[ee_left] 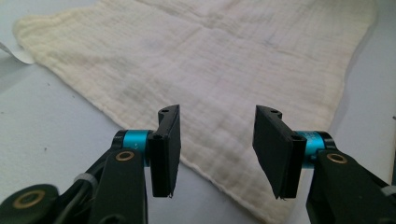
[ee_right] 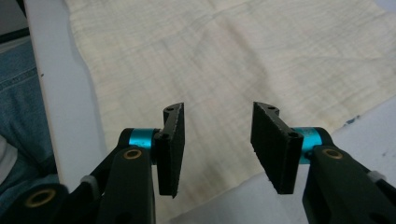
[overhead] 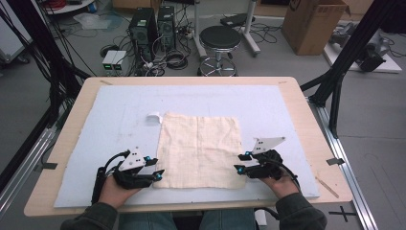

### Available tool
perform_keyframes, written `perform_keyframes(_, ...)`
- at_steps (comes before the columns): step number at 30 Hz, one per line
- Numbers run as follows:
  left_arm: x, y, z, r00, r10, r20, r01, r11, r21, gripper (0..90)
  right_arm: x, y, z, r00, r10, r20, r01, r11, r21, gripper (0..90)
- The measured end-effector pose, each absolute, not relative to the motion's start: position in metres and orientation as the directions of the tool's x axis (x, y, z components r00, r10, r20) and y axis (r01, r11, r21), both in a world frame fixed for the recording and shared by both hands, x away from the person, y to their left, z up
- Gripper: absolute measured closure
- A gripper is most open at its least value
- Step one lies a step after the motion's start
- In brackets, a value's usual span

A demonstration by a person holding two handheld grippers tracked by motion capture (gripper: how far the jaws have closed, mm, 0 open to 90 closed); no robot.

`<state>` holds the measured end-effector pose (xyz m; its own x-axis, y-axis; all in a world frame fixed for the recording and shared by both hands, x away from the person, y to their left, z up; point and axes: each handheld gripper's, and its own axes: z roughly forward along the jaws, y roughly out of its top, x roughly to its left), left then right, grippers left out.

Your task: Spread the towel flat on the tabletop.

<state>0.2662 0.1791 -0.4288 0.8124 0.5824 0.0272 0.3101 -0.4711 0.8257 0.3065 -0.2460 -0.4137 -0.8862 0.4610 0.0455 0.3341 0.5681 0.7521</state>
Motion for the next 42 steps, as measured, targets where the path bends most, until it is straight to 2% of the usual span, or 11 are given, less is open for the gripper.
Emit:
perform_keyframes(6, 0.269, 0.175, -0.436, 0.831, 0.556, 0.035, 0.321, -0.529, 0.786, 52.0, 0.305, -0.243, -0.426, -0.892, 0.449, 0.053, 0.344, 0.598, 0.724, 60.0)
perform_keyframes(10, 0.274, 0.172, -0.441, 0.846, 0.532, 0.027, 0.327, -0.558, 0.763, 60.7, 0.308, -0.24, -0.432, -0.894, 0.445, 0.053, 0.354, 0.628, 0.693, 64.2)
perform_keyframes(14, 0.275, 0.172, -0.442, 0.848, 0.528, 0.036, 0.321, -0.568, 0.758, 65.2, 0.308, -0.237, -0.435, -0.897, 0.44, 0.031, 0.344, 0.653, 0.674, 67.6)
perform_keyframes(20, 0.271, 0.168, -0.442, 0.84, 0.538, 0.073, 0.304, -0.577, 0.758, 82.9, 0.311, -0.237, -0.435, -0.896, 0.441, 0.045, 0.356, 0.655, 0.667, 74.8)
perform_keyframes(22, 0.271, 0.169, -0.441, 0.838, 0.541, 0.069, 0.309, -0.575, 0.758, 87.1, 0.312, -0.237, -0.435, -0.896, 0.441, 0.047, 0.357, 0.654, 0.667, 79.9)
perform_keyframes(23, 0.27, 0.169, -0.441, 0.837, 0.542, 0.067, 0.311, -0.574, 0.758, 87.7, 0.313, -0.237, -0.435, -0.899, 0.434, 0.055, 0.357, 0.655, 0.666, 83.8)
perform_keyframes(27, 0.266, 0.174, -0.44, 0.832, 0.55, 0.071, 0.314, -0.573, 0.757, 88.1, 0.314, -0.235, -0.434, -0.901, 0.429, 0.059, 0.357, 0.66, 0.661, 87.2)
perform_keyframes(42, 0.245, 0.182, -0.435, 0.832, 0.549, 0.076, 0.31, -0.574, 0.758, 88.1, 0.303, -0.234, -0.429, -0.914, 0.398, 0.081, 0.347, 0.664, 0.663, 88.3)
